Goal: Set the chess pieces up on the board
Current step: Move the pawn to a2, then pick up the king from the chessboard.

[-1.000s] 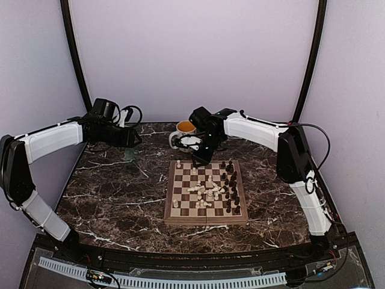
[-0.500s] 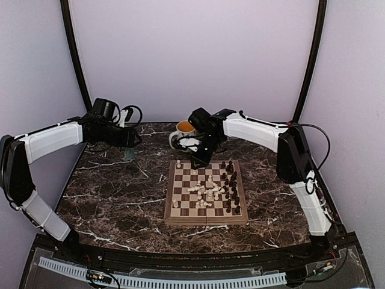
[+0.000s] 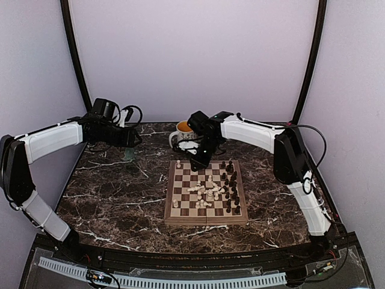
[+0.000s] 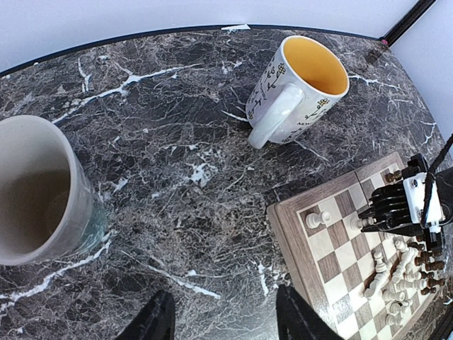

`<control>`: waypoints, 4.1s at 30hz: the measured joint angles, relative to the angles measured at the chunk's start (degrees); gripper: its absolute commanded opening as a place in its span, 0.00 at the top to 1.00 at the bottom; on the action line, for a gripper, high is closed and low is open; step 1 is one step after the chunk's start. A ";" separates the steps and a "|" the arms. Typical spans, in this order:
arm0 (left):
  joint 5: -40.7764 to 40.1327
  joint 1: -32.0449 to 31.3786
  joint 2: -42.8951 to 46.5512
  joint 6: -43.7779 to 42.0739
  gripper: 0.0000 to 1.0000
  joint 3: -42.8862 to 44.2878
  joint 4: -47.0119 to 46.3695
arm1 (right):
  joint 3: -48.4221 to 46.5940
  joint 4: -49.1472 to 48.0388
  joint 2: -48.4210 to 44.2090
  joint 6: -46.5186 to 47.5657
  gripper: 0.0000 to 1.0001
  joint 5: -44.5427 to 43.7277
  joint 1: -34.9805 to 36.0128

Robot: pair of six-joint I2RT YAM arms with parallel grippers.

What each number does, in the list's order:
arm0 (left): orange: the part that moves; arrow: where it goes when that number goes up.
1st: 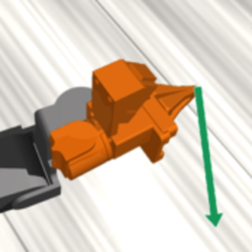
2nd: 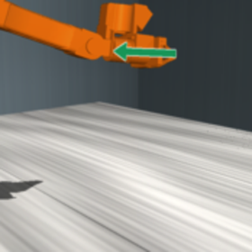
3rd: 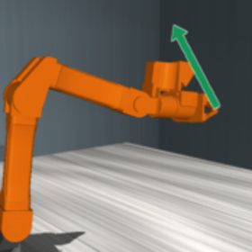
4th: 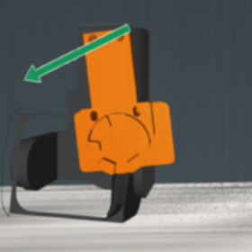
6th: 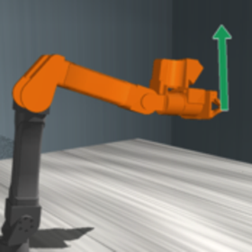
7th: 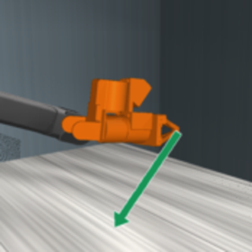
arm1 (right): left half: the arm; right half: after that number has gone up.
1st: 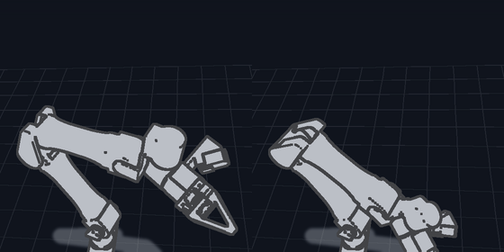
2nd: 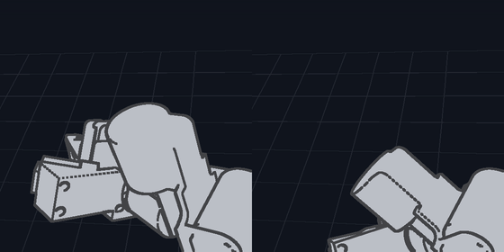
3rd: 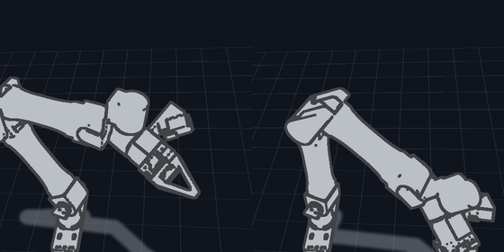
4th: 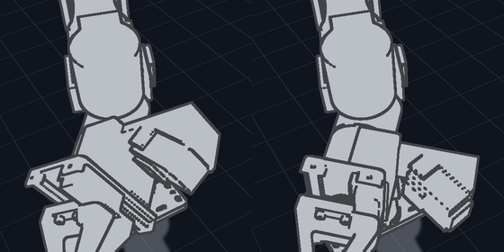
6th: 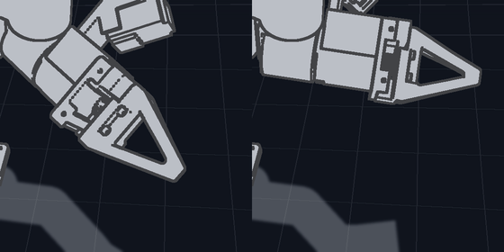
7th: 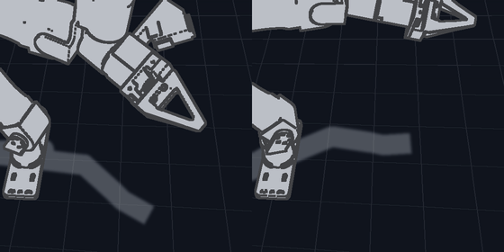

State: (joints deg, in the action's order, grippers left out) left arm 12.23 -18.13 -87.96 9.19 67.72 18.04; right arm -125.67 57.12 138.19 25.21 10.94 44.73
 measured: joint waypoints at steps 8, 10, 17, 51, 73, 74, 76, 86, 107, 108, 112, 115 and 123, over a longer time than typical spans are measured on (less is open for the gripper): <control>0.33 0.00 0.00 0.00 0.49 0.00 0.00 | -2.56 0.04 1.29 -0.33 0.99 0.02 0.00; 0.39 0.00 0.00 0.00 0.49 0.00 -0.02 | -4.07 -0.04 2.08 -0.35 0.99 0.04 0.02; 0.44 0.00 0.00 0.00 0.49 0.00 0.00 | -7.85 -0.37 4.07 -0.50 1.00 0.00 0.00; 0.61 0.00 0.00 -0.09 0.50 -0.02 -0.17 | -9.05 -1.33 4.04 -1.99 0.64 -0.15 0.02; 6.67 -4.48 3.39 -5.11 0.51 -3.28 -4.72 | 34.80 -6.23 -25.29 5.88 0.57 0.98 7.96; 6.73 -4.48 3.39 -5.16 0.51 -3.28 -4.72 | 34.60 -6.36 -24.76 5.81 0.57 0.37 8.15; 6.88 -4.48 3.39 -5.35 0.51 -3.28 -4.72 | 34.01 -6.62 -23.69 5.68 0.57 -0.96 8.20; 8.07 -4.48 3.06 -5.51 0.51 -3.39 -5.57 | 33.00 -6.88 -22.34 5.09 0.64 -4.35 8.00; 9.01 -4.48 1.81 -5.53 0.51 -3.39 -5.70 | 35.15 -4.24 -23.56 4.96 0.85 -4.83 8.00; 9.01 -4.48 1.77 -5.53 0.51 -3.39 -5.70 | 35.17 -4.17 -23.63 5.05 0.88 -4.83 8.00; 9.05 -4.48 1.68 -5.53 0.51 -3.39 -5.70 | 35.17 -3.56 -24.09 4.59 0.95 -4.68 8.00; 9.20 -4.48 1.55 -5.53 0.51 -3.39 -5.68 | 35.15 -3.26 -24.83 4.81 0.98 -4.15 8.00; 9.40 -4.48 1.40 -5.53 0.51 -3.39 -5.66 | 30.67 -1.40 -25.29 4.81 0.99 -2.14 8.00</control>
State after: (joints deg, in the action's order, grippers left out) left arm 21.63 -22.61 -86.56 3.66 64.34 12.38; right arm -95.00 55.72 112.90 30.02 8.80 52.73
